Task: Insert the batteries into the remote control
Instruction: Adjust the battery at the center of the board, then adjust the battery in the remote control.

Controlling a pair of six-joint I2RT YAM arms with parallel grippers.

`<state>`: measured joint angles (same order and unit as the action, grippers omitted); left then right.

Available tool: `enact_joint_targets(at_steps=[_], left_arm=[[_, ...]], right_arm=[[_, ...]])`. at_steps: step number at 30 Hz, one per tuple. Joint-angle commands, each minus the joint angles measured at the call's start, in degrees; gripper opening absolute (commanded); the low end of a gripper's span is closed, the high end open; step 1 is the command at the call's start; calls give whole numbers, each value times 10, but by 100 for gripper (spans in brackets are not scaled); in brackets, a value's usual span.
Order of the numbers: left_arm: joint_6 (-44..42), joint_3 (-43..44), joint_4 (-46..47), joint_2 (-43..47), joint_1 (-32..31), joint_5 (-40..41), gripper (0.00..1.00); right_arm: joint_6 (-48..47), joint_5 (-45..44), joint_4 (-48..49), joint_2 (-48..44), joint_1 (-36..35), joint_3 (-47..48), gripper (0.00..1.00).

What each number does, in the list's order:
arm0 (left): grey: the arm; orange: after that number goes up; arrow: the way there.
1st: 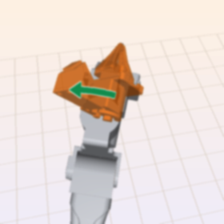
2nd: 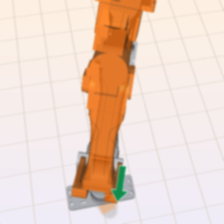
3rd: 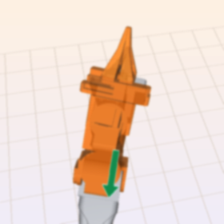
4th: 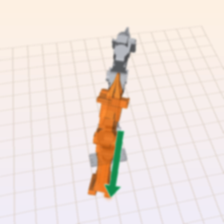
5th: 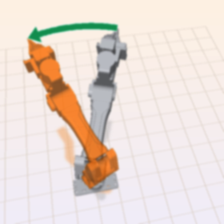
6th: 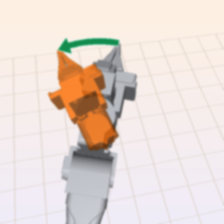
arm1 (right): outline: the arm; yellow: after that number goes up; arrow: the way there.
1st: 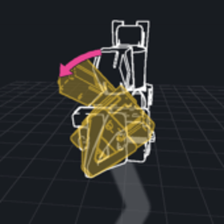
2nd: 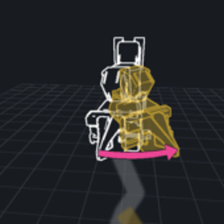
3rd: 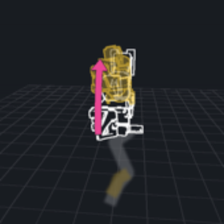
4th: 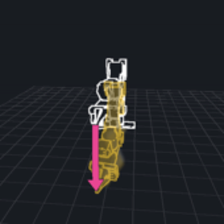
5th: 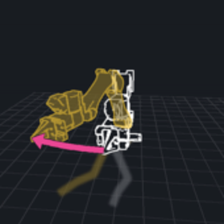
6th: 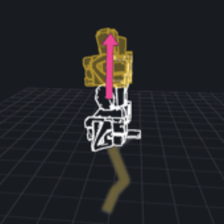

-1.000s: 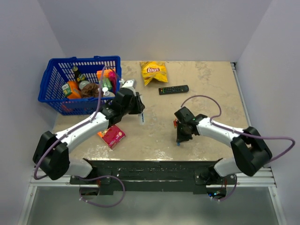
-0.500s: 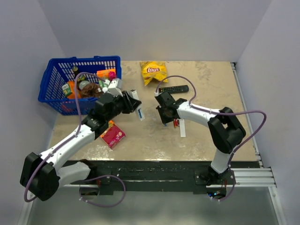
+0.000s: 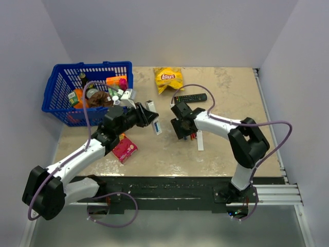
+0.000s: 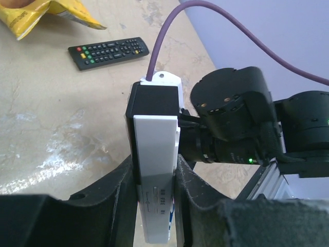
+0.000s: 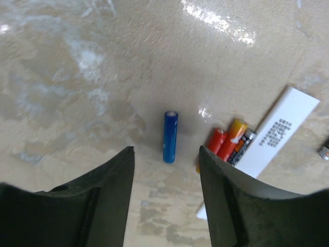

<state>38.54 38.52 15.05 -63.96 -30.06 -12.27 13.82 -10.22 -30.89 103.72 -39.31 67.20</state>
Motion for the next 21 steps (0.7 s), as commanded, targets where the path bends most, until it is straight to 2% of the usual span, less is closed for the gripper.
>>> enact_joint_targets(at_steps=[1, 2, 5, 6, 7, 13, 17, 21], left_arm=[[3, -2, 91, -3, 0, -42, 0], [3, -2, 98, -5, 1, -48, 0], [3, 1, 126, -7, 0, -74, 0], [6, 2, 143, -6, 1, -85, 0], [7, 2, 151, -6, 1, -92, 0], [34, 15, 217, -19, 1, -144, 0], [52, 22, 246, -20, 0, -166, 0], [67, 25, 268, -16, 1, -177, 0]], right_arm=[[-8, 19, -21, -115, 2, 36, 61], [-16, 37, -10, -136, 3, 36, 64], [-34, 170, 45, -234, 31, 22, 72], [-33, 252, 65, -256, 53, 5, 75], [-31, 287, 86, -295, 63, -6, 78], [42, 479, 215, -335, 87, -59, 82], [119, 532, 358, -345, 90, -102, 83], [128, 528, 366, -339, 89, -102, 83]])
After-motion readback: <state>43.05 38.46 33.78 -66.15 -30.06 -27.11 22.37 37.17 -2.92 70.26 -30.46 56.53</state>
